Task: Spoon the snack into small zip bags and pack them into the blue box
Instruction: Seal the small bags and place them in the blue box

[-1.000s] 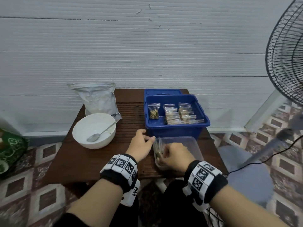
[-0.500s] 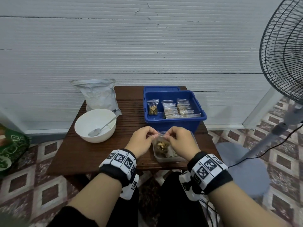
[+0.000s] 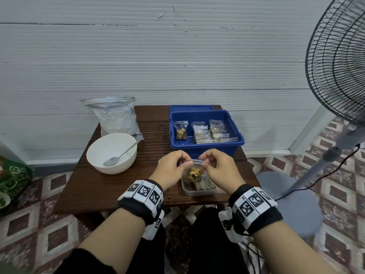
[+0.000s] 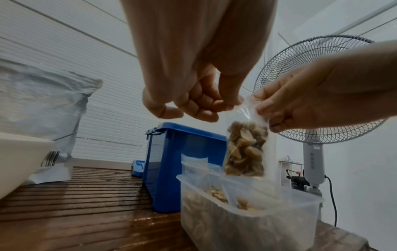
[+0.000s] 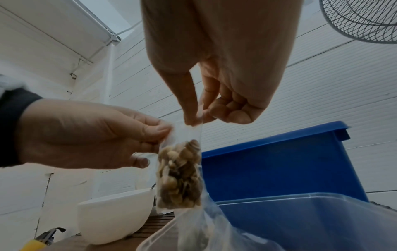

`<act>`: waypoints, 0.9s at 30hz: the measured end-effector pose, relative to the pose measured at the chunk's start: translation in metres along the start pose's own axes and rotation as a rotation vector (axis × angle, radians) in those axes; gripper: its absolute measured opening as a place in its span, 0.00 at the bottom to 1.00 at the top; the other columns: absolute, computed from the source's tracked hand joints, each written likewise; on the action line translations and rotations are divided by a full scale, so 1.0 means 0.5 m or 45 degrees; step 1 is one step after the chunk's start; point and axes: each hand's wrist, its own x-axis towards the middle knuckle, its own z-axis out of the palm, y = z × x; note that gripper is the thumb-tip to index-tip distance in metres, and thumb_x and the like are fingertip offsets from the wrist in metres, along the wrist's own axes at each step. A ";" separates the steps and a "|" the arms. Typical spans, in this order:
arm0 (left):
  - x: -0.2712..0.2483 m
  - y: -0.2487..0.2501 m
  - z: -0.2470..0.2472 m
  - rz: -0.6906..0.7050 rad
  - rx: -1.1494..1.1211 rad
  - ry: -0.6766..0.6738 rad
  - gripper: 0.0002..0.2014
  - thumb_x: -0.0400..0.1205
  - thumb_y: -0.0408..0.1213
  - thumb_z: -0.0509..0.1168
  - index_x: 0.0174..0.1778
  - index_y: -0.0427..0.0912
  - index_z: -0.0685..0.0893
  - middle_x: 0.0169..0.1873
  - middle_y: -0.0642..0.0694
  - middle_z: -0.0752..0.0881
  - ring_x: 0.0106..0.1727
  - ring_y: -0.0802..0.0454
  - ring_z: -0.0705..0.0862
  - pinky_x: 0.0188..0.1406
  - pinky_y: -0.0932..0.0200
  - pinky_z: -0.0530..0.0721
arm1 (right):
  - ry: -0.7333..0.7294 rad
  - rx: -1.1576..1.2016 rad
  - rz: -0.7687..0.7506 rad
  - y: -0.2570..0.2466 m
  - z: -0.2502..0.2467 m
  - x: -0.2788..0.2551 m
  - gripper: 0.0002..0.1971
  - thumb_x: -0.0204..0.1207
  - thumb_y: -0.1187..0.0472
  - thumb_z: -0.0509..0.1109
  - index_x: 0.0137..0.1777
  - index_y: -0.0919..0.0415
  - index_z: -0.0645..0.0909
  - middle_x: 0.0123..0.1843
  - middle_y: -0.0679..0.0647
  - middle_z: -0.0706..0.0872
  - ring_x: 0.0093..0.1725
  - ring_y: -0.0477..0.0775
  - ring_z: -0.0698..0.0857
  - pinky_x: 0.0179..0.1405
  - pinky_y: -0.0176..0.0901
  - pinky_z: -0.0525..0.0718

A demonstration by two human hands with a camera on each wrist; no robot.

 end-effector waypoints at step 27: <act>0.047 0.001 -0.078 0.030 -0.317 0.196 0.07 0.84 0.36 0.64 0.50 0.55 0.84 0.45 0.58 0.88 0.46 0.71 0.83 0.47 0.78 0.76 | -0.220 -0.259 -0.166 -0.101 -0.075 0.122 0.07 0.79 0.62 0.69 0.40 0.59 0.84 0.36 0.50 0.84 0.37 0.47 0.80 0.37 0.35 0.75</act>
